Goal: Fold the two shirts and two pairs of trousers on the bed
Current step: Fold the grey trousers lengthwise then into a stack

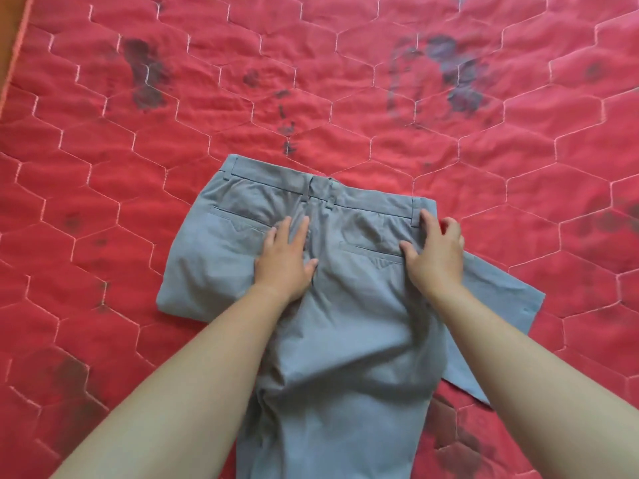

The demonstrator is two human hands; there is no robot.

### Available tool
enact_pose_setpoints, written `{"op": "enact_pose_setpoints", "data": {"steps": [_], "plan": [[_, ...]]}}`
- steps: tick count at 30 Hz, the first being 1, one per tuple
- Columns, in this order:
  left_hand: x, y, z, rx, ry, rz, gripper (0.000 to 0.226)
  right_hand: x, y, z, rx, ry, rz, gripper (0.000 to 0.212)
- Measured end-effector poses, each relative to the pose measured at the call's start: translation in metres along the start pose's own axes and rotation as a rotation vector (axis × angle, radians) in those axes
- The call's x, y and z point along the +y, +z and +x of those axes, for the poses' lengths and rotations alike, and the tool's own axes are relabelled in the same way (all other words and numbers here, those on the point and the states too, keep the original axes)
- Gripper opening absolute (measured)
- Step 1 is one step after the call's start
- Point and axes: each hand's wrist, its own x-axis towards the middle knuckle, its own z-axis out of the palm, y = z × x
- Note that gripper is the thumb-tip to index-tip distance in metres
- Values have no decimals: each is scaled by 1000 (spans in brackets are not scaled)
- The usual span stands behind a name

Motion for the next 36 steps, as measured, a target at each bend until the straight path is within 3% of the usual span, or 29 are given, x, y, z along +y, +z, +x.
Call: {"op": "enact_pose_setpoints", "data": {"steps": [8, 13, 18, 23, 26, 31, 36], "plan": [[13, 18, -64, -113, 90, -53, 62, 52, -33, -55, -56, -92, 49, 56], [10, -19, -21, 199, 72, -97, 38, 57, -33, -56, 29, -38, 64, 56], [-16, -43, 41, 348, -27, -77, 44, 33, -11, -42, 156, 13, 213, 60], [-30, -32, 58, 227, -156, -111, 69, 24, 11, -46, 248, 93, 200, 60], [-38, -36, 52, 280, -158, -49, 77, 26, 7, -55, 229, 159, 207, 56], [-54, -47, 53, 189, -161, -79, 74, 35, -3, -64, 259, 205, 134, 36], [-50, -51, 43, 365, -128, -358, 50, 34, -14, -67, 309, 185, 237, 22]]}}
